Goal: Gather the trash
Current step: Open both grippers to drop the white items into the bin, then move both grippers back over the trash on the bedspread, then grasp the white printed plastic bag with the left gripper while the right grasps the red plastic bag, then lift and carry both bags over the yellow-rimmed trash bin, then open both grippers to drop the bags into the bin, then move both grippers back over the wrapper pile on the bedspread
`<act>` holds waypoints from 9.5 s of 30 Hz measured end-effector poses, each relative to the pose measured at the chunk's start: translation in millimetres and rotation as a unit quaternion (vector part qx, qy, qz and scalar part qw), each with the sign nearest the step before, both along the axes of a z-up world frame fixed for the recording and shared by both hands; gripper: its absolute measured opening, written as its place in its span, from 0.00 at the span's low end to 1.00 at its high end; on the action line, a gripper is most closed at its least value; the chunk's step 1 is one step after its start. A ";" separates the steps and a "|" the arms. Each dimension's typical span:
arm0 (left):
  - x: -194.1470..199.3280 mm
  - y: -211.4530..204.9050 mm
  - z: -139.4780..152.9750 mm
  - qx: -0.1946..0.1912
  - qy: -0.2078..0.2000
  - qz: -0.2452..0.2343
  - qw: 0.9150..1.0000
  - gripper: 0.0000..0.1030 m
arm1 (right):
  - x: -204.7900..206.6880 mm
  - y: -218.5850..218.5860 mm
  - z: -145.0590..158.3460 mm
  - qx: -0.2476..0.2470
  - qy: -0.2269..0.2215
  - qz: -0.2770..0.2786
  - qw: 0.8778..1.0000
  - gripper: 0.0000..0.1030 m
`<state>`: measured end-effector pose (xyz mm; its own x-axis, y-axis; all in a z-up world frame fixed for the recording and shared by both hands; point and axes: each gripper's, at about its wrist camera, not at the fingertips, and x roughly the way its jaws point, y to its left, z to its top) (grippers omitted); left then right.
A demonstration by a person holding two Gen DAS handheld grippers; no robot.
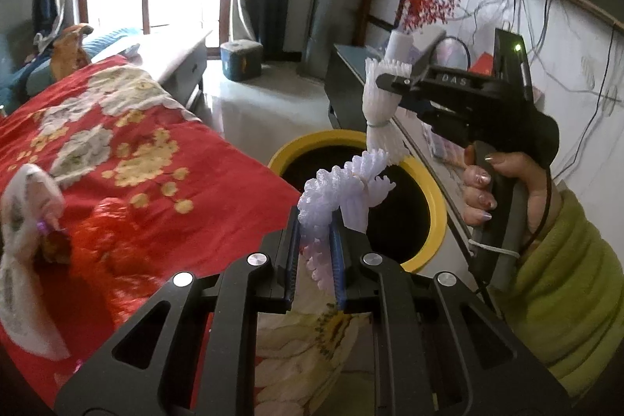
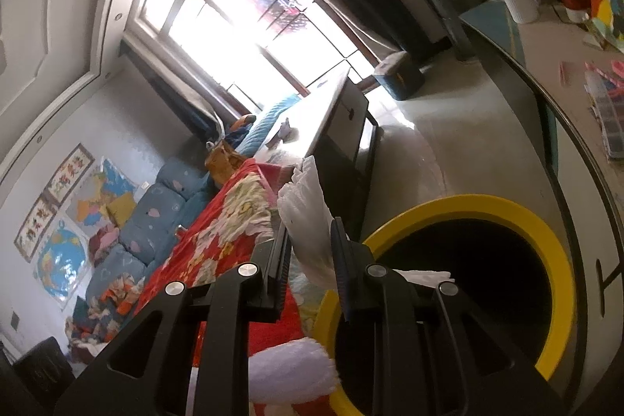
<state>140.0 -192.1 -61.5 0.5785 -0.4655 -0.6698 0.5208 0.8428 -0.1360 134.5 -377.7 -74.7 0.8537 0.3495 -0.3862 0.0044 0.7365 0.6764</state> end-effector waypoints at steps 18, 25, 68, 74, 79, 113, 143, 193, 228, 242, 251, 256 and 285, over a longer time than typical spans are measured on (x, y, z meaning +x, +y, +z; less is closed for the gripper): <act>19.1 -9.7 0.5 -0.047 0.004 0.019 0.999 0.77 | 1.4 -0.9 -13.2 -0.050 0.047 -0.017 0.998 0.58; 11.0 17.3 16.4 -0.066 -0.021 0.051 0.996 0.86 | -1.9 17.5 -5.0 -0.066 0.038 -0.001 0.997 0.61; -31.4 178.7 46.6 -0.100 -0.109 0.241 0.959 0.89 | -38.5 194.1 54.0 -0.168 -0.054 0.187 0.966 0.77; -34.5 205.9 45.7 -0.099 -0.107 0.273 0.951 0.89 | -42.9 221.5 48.5 -0.182 -0.053 0.219 0.957 0.77; -36.8 226.5 40.7 -0.100 -0.098 0.294 0.946 0.89 | -46.3 239.6 41.2 -0.195 -0.048 0.239 0.950 0.78; -10.6 243.4 -29.8 -0.087 0.031 0.277 0.957 0.76 | -30.4 277.1 -29.1 -0.247 0.033 0.263 0.932 0.63; -23.6 243.1 2.2 -0.104 -0.020 0.267 0.958 0.35 | -36.6 261.8 -2.1 -0.245 -0.004 0.238 0.940 0.18; -21.8 142.6 25.4 -0.096 -0.027 0.140 0.985 0.35 | -23.0 128.6 23.7 -0.195 -0.011 0.068 0.978 0.18; 19.9 7.7 0.2 -0.023 0.008 0.046 0.999 0.36 | -30.9 27.0 -33.5 -0.157 0.087 -0.003 0.984 0.20; 59.7 -35.3 -20.6 -0.020 0.046 0.037 0.998 0.54 | -31.0 7.6 -52.9 -0.132 0.120 -0.017 0.984 0.47; 51.4 -21.0 -10.2 -0.058 0.031 0.042 0.997 0.88 | -38.4 1.5 -42.5 -0.133 0.104 -0.052 0.984 0.64; 41.9 -8.7 -0.6 -0.069 0.012 0.058 0.996 0.89 | -42.4 8.7 -26.3 -0.151 0.070 -0.060 0.984 0.71; 3.7 89.0 41.2 -0.081 -0.074 0.170 0.979 0.89 | -46.7 109.7 21.0 -0.193 -0.001 0.039 0.980 0.77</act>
